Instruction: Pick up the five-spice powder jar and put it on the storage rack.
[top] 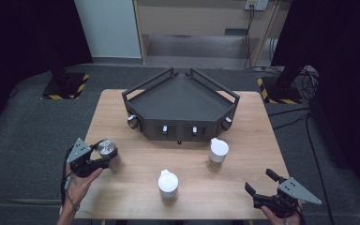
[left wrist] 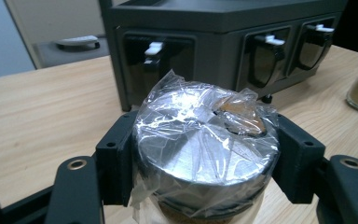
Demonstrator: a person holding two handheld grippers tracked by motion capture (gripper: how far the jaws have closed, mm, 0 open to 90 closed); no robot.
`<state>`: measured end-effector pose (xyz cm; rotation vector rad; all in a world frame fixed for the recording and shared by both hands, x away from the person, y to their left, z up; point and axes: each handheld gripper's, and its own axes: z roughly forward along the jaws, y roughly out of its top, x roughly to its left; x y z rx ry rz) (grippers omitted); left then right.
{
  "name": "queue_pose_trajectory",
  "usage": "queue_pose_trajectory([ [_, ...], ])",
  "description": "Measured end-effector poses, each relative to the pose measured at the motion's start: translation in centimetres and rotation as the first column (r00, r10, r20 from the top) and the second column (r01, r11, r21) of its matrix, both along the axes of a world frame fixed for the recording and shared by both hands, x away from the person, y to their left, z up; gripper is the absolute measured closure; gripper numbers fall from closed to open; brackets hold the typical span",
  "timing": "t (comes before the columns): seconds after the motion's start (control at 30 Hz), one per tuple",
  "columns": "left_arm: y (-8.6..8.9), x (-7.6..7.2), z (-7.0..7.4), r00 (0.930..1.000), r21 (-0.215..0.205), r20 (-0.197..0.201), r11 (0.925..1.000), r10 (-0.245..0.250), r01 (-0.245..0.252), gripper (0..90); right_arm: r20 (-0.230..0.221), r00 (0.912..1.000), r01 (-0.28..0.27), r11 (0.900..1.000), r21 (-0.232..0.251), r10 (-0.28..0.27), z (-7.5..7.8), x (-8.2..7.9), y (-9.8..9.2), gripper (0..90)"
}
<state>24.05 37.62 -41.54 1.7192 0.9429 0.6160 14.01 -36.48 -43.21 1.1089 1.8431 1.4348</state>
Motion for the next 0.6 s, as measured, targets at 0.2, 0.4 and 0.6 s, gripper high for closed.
queue_pose_trajectory([
  [0.2, -1.0, 1.4, 1.6, 0.9996, -0.004, 0.006, 0.9996, -0.028, 0.028, 32.9, 0.000, 1.0000, 0.000, 1.000, 0.001, 0.000, 0.0, 0.0, 0.0, 4.5],
  [0.4, -2.2, 2.8, 3.8, 0.9988, 0.006, 0.007, 0.9988, -0.049, 0.049, 32.9, 0.000, 1.0000, -0.002, 1.000, 0.004, 0.002, 0.0, 0.0, 0.0, 4.6],
  [0.6, -3.2, 4.1, 6.0, 0.9979, 0.002, 0.007, 0.9980, -0.064, 0.064, 32.9, -0.003, 1.0000, -0.003, 1.000, 0.007, 0.003, -0.1, 0.1, -0.1, 4.5],
])
